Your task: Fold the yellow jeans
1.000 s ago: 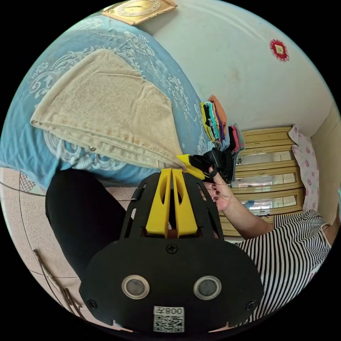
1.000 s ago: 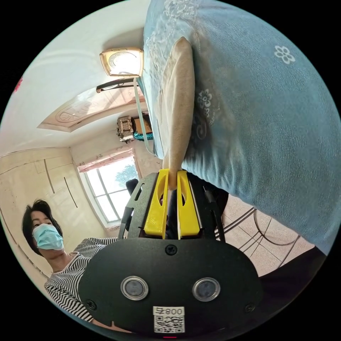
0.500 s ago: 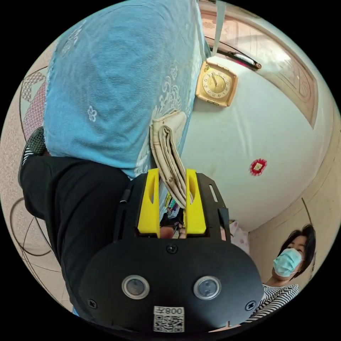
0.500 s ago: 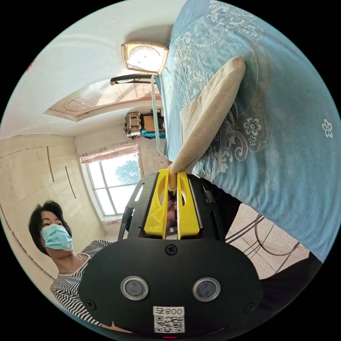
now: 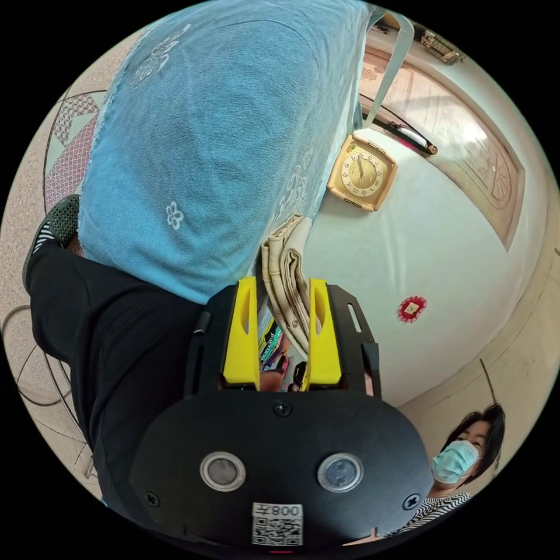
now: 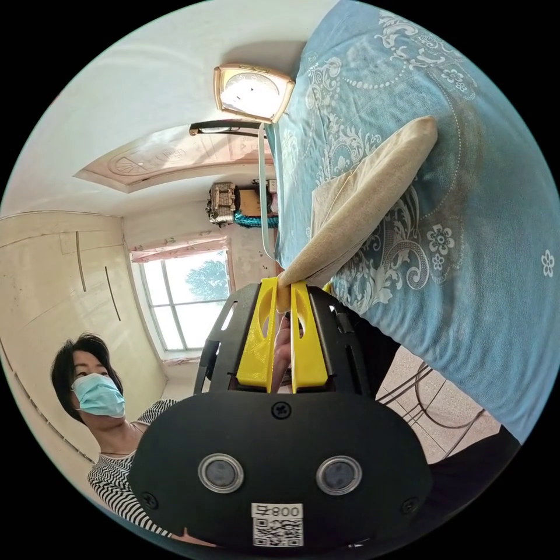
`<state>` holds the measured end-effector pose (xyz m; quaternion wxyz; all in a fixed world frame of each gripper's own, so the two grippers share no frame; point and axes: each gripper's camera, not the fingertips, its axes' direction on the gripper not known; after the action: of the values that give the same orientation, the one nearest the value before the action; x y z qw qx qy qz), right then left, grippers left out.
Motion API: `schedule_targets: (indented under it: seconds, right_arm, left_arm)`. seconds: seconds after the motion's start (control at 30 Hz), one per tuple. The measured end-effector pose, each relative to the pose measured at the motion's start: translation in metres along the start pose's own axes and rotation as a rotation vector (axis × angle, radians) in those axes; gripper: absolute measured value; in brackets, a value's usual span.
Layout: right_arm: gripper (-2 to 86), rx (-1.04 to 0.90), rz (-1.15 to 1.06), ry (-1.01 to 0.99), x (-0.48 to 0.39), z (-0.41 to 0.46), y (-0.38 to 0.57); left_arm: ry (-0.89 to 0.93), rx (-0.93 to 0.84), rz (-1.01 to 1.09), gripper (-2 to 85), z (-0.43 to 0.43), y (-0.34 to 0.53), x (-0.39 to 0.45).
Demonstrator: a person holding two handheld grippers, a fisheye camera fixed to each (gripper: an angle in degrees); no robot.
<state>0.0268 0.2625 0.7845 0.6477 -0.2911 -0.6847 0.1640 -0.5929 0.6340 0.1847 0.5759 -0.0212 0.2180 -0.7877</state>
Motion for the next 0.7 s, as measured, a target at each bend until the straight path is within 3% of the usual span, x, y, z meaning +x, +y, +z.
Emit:
schedule_targets:
  seconds: [0.7]
  right_arm:
    - [1.8, 0.019, 0.08, 0.015, 0.008, -0.031, 0.065]
  left_arm:
    - [-0.141, -0.058, 0.06, 7.7, 0.021, 0.018, 0.053]
